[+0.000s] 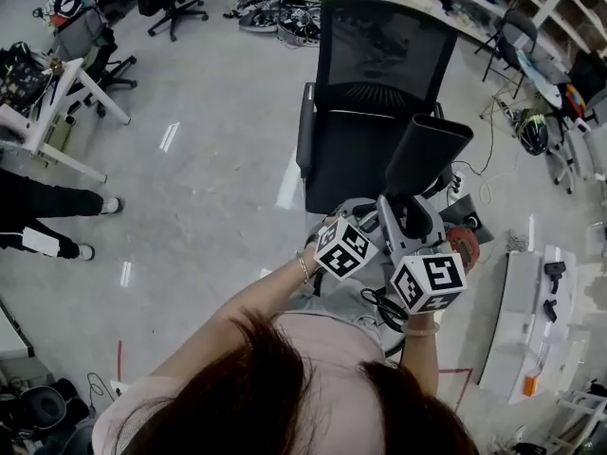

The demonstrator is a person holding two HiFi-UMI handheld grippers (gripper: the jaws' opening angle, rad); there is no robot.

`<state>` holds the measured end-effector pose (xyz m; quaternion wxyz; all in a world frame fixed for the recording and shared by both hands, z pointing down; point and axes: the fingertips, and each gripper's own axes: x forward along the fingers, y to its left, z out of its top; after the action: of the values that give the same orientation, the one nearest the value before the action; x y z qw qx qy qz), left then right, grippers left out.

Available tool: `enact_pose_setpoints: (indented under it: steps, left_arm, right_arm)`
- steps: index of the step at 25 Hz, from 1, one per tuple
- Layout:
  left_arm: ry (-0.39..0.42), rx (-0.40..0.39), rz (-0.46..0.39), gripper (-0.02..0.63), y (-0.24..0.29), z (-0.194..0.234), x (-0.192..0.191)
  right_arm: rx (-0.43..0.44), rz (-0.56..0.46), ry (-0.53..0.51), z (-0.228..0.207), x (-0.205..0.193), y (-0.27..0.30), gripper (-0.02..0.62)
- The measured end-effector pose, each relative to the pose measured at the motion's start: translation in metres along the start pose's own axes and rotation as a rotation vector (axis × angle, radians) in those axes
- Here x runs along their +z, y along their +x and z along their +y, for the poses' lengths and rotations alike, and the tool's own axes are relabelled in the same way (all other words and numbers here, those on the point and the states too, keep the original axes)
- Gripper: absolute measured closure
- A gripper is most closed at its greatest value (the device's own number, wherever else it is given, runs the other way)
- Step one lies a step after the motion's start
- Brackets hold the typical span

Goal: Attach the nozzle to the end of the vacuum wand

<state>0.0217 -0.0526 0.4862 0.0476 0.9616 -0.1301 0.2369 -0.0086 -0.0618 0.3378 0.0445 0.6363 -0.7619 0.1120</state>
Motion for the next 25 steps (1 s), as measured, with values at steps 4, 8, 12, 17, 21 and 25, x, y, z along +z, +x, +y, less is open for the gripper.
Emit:
enact_pose_setpoints:
  steps: [4, 8, 12, 17, 21, 25]
  left_arm:
    - [-0.004, 0.024, -0.017, 0.454, 0.001, -0.003, 0.000]
    - [-0.020, 0.065, -0.023, 0.454, -0.002, -0.012, 0.001]
    - [-0.071, 0.127, -0.036, 0.454, 0.007, -0.022, 0.001]
    - [-0.131, 0.202, -0.045, 0.454, 0.008, -0.016, -0.001]
    - [-0.136, 0.228, -0.039, 0.454, 0.007, -0.027, -0.002]
    - [-0.176, 0.267, -0.037, 0.454, 0.006, -0.040, -0.005]
  right_arm:
    - [0.007, 0.004, -0.023, 0.000, -0.003, -0.004, 0.417]
    - [0.044, 0.025, -0.067, 0.001, -0.003, -0.015, 0.417]
    - [0.105, 0.037, -0.083, -0.010, -0.007, -0.030, 0.417]
    - [0.200, 0.025, -0.042, -0.016, -0.004, -0.047, 0.417]
    - [0.240, 0.026, -0.045, -0.019, -0.003, -0.067, 0.417]
    - [0.273, 0.031, -0.054, -0.023, -0.004, -0.091, 0.417]
